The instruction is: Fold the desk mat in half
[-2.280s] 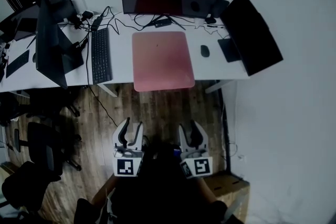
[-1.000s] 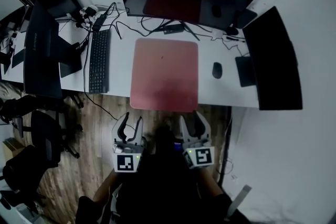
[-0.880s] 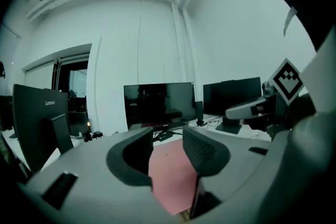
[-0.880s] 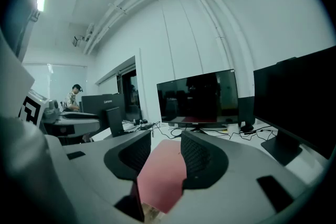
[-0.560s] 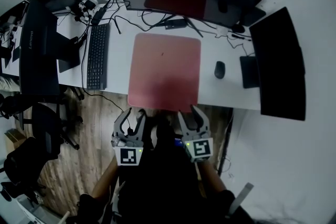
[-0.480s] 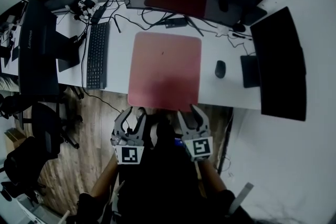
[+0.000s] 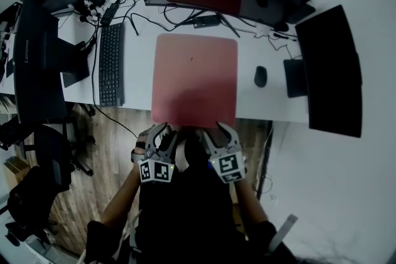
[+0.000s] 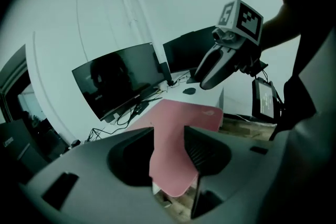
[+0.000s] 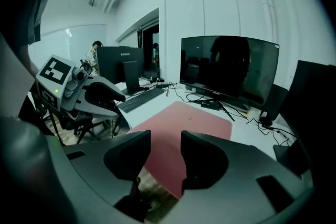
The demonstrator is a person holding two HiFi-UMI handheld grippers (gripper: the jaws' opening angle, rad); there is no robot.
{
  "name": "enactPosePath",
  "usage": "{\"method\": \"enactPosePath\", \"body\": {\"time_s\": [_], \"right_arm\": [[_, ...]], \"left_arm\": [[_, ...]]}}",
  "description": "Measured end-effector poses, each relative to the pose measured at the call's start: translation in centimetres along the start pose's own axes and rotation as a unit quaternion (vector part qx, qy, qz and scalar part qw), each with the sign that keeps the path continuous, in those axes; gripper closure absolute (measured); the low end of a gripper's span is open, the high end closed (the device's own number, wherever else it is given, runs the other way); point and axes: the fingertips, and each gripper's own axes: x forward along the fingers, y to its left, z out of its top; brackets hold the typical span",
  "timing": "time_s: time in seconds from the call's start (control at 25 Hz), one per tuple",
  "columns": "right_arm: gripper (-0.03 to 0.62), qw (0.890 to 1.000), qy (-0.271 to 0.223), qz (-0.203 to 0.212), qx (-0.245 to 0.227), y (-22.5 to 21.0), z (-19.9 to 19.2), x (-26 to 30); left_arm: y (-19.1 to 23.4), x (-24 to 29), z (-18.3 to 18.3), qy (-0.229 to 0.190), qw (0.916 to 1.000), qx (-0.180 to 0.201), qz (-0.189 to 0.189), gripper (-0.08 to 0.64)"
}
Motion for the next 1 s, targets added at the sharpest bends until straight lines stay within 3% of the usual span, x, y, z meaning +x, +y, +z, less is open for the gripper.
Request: {"method": "enactPosePath", "body": {"time_s": [0.36,0.72,1.0], "right_arm": [[0.425,0.996,0.085,0.026,-0.029,1.6,-5.0,4.3],[0.410,0.980,0.173,0.033,-0.094,2.2,-9.7,7.5],[0.400,0.973,0.204,0.042,-0.099,2.0,-11.8,8.9]], "left_arm": [[-2.4,3.9,-5.0,0.057,0.9914,0.099,-0.063,0.382],[-4.6,6.6,-8.9,0.094,0.9802,0.140,-0.104,0.383],[-6.1,8.3,-11.4,0.120,0.9715,0.159,-0.129,0.383]]}}
